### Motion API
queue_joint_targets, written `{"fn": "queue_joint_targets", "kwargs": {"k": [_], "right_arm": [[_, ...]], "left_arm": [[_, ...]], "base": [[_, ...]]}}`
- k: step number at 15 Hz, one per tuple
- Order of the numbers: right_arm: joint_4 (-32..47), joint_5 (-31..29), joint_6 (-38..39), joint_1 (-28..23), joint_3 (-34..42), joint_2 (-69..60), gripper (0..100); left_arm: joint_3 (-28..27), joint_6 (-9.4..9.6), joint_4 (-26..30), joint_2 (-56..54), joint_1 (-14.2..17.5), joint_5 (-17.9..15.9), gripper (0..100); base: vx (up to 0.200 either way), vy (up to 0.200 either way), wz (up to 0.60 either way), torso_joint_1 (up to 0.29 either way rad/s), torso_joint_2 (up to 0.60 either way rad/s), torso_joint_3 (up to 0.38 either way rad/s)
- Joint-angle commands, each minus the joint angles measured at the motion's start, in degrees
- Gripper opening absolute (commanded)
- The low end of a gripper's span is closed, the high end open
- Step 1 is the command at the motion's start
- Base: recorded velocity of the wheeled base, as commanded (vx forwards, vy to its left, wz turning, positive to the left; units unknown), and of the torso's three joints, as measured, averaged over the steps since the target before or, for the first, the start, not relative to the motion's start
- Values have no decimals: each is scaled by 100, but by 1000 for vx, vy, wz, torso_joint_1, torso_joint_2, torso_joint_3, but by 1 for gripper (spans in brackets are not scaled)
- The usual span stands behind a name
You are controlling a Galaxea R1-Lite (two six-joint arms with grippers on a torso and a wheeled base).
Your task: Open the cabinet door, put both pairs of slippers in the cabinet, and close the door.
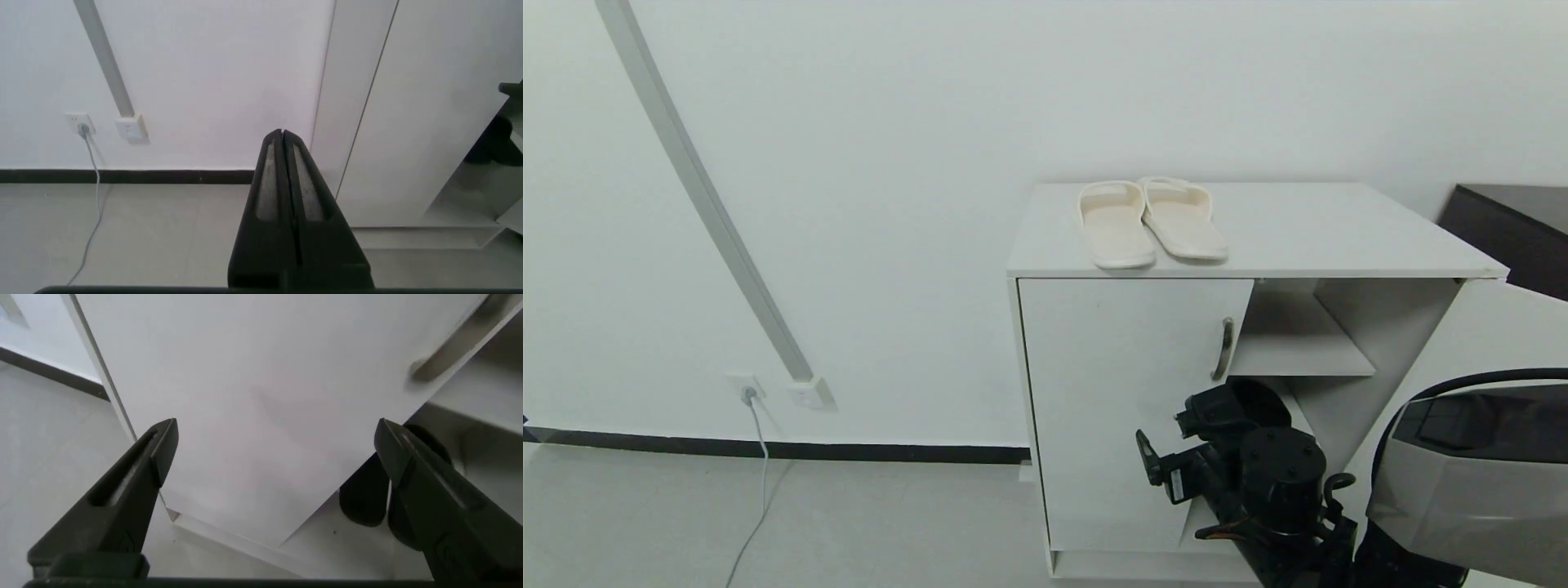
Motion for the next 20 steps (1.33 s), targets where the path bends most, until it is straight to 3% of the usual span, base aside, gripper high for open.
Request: {"fn": "queue_joint_targets", "kwargs": {"k": [1, 14, 18, 20], "right_arm": [[-3, -1, 1, 3, 6, 15, 100], [-3, 78, -8, 3, 68, 42, 100], [-293, 184, -227, 3, 68, -20, 100], [595, 184, -175, 3, -170, -503, 100]], "left_arm": [[0, 0, -5, 9, 1, 2, 0], [0, 0, -5, 9, 1, -7, 0], [0, 0, 4, 9, 1, -7, 0], [0, 0, -5, 9, 1, -7, 0]], "base": [[0, 0, 0, 193, -505, -315], [0, 0, 0, 229, -546, -318], [0, 0, 0, 44, -90, -51], [0, 0, 0, 0, 0, 0]]}}
